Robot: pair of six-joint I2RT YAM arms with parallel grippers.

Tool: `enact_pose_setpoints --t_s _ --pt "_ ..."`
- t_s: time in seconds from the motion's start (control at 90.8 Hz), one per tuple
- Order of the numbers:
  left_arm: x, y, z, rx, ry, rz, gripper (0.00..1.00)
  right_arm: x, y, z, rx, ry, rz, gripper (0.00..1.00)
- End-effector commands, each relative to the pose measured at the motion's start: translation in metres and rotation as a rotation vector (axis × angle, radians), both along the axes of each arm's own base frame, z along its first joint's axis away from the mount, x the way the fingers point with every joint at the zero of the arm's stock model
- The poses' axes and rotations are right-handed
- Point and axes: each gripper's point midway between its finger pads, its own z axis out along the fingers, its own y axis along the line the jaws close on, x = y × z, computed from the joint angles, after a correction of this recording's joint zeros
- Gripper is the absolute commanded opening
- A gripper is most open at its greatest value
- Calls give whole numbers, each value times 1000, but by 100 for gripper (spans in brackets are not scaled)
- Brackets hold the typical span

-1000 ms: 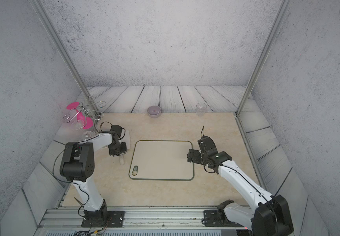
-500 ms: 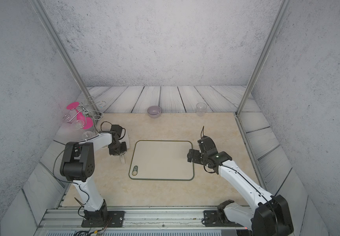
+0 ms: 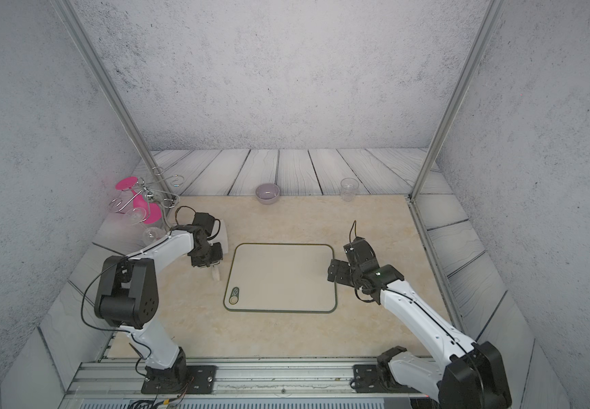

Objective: Align the knife with the edge of the cutting board
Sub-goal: Pick up the knife at the center of the board, then place the knife at the edge of the cutting board.

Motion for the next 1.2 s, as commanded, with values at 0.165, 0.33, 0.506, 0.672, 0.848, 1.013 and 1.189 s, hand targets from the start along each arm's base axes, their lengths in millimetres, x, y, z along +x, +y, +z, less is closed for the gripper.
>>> enact_pose_setpoints --t_s 0.165,0.33,0.506,0.672,0.848,1.013,1.189 --pt "-27 -41 24 -40 -39 -37 0 -18 -19 -9 -32 12 -62 99" --pt "-45 -81 36 -77 -69 -77 0 -33 -35 -16 -60 18 -110 99" --pt "-62 -125 42 -114 -88 -113 0 -49 -55 -17 -81 -25 -173 99" --pt "-74 -166 47 -105 -113 -154 0 -65 -75 -11 -114 -65 -219 99" --pt "-87 -211 44 -95 -114 -193 0 -74 -77 -8 -87 -77 -224 99" --pt "-98 -248 37 -92 -111 -216 0 -78 -80 -5 -61 -107 -242 99" --pt "-108 -284 22 -93 -92 -245 0 -80 -79 -8 -56 -90 -247 99"
